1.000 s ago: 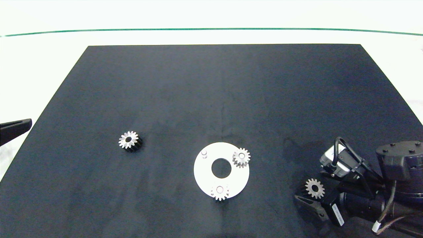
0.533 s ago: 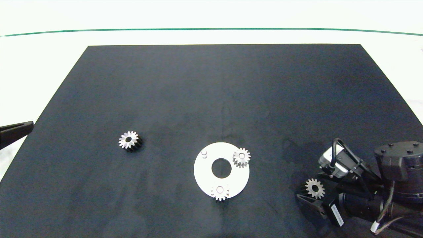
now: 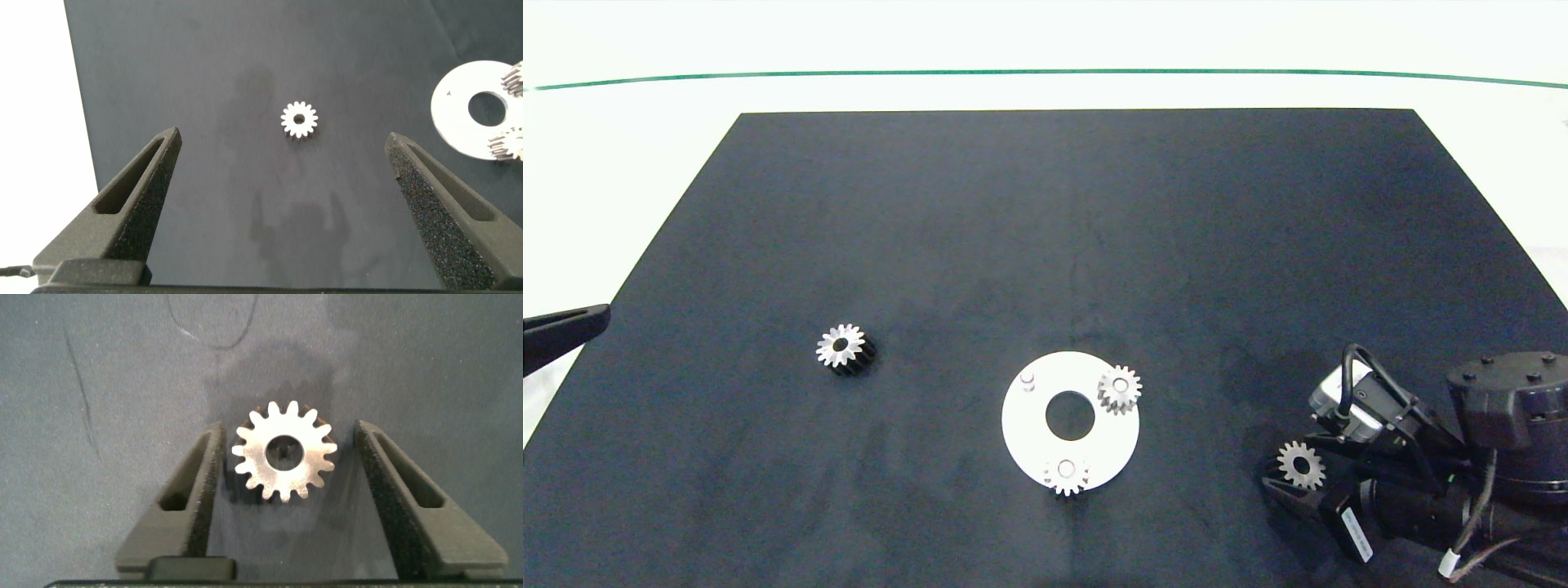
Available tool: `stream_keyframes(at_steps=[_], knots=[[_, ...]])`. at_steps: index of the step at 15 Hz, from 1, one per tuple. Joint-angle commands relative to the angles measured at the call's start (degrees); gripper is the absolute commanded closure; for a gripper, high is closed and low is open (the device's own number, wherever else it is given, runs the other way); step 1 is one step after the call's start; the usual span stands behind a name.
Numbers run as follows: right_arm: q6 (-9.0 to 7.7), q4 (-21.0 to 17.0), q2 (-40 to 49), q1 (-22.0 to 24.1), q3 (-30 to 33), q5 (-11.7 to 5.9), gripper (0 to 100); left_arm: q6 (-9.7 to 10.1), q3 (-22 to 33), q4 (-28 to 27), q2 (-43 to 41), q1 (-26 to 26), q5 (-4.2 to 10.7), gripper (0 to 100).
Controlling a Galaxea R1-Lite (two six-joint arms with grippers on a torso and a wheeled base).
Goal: Remove an incorrectly installed larger gear and replace it with the correct smaller gear
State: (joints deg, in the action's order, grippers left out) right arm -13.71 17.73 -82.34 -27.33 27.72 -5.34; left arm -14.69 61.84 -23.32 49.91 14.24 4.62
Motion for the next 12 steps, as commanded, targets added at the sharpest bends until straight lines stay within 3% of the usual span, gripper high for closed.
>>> stream_keyframes(at_steps=[1, 12], knots=[[-0.08, 0.29, -0.55, 0.00, -0.04, -0.02, 44, -0.08, -0.50, -0.15, 0.19, 0.00, 0.04, 0], [-0.35, 0.29, -0.63, 0.00, 0.05, 0.07, 64, -0.08, -0.50, -0.15, 0.28, 0.00, 0.04, 0]])
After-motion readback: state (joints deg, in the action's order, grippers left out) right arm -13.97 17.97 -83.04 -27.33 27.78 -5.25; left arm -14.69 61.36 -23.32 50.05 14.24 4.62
